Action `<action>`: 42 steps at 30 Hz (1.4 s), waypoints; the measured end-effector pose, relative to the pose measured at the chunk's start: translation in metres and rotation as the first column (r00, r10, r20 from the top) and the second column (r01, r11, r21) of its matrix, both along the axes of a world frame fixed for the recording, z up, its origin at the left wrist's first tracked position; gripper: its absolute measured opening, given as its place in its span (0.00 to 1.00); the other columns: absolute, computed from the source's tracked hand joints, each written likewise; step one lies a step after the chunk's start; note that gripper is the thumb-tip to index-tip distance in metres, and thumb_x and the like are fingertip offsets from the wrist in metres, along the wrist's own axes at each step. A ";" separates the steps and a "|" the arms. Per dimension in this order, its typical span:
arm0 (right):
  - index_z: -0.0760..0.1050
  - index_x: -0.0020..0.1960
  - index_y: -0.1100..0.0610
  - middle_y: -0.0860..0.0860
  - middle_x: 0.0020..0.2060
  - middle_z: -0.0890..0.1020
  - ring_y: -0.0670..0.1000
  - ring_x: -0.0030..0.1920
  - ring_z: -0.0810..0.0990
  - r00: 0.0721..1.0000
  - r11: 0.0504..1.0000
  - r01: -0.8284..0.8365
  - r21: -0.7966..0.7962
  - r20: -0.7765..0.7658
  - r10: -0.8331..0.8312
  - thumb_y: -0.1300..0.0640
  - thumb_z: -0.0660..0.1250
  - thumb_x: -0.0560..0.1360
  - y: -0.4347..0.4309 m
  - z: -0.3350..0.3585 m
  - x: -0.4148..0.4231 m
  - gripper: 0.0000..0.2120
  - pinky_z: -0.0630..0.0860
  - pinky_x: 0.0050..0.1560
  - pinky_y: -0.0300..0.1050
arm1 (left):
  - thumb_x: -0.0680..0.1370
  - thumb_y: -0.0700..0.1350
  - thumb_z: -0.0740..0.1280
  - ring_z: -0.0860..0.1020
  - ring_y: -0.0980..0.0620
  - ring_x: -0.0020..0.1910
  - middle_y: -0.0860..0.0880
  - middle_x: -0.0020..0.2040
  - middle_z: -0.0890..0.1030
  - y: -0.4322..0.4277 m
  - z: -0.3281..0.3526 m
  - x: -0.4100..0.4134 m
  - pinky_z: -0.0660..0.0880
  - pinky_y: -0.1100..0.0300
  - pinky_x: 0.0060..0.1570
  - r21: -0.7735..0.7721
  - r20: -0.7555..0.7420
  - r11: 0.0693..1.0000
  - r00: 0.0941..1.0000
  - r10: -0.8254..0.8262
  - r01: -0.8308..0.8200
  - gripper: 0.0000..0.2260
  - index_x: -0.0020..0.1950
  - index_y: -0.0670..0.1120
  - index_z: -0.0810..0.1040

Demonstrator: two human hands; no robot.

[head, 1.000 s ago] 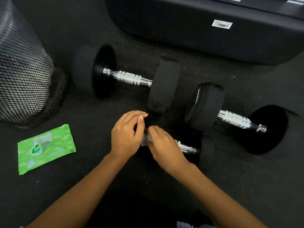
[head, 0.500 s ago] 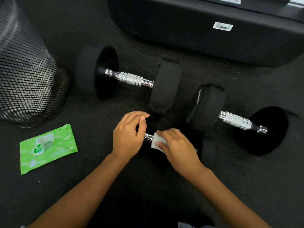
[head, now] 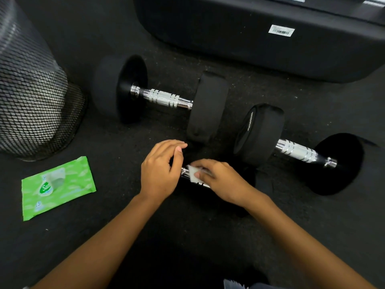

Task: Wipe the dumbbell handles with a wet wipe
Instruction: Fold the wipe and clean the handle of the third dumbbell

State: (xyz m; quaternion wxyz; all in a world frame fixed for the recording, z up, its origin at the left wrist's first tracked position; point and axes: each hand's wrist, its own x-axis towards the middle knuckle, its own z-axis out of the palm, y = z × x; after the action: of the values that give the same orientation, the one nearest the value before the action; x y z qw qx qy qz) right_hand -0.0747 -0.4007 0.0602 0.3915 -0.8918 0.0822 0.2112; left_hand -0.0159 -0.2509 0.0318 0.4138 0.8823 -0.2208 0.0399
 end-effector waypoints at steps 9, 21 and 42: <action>0.75 0.59 0.53 0.53 0.52 0.81 0.54 0.54 0.78 0.998 0.999 -0.009 -0.039 -0.061 0.007 0.50 0.58 0.79 0.014 -0.002 0.019 0.13 0.74 0.53 0.48 | 0.79 0.47 0.54 0.75 0.58 0.55 0.53 0.51 0.82 -0.001 0.001 0.000 0.68 0.68 0.55 0.012 0.006 1.000 1.000 0.011 -0.011 0.16 0.53 0.46 0.82; 0.73 0.50 0.60 0.54 0.46 0.76 0.53 0.47 0.73 0.889 0.959 0.104 -0.265 0.457 0.030 0.61 0.71 0.68 0.040 -0.020 -0.006 0.13 0.69 0.46 0.42 | 0.79 0.47 0.54 0.76 0.56 0.56 0.52 0.51 0.82 -0.002 0.001 0.000 0.69 0.66 0.56 0.012 0.000 1.000 1.000 0.006 -0.006 0.16 0.53 0.45 0.81; 0.76 0.50 0.59 0.55 0.42 0.78 0.58 0.49 0.78 0.999 0.999 -0.006 -0.043 -0.035 0.004 0.51 0.55 0.81 0.018 -0.005 0.023 0.15 0.70 0.44 0.47 | 0.79 0.47 0.54 0.76 0.57 0.55 0.53 0.51 0.82 -0.002 0.000 0.000 0.70 0.65 0.54 0.015 0.004 1.000 1.000 0.015 -0.015 0.16 0.52 0.46 0.82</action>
State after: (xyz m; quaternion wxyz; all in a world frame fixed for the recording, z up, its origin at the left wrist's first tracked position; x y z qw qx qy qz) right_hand -0.0521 -0.3830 0.0551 0.3700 -0.8965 0.0913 0.2260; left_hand -0.0155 -0.2526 0.0321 0.4066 0.8869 -0.2154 0.0428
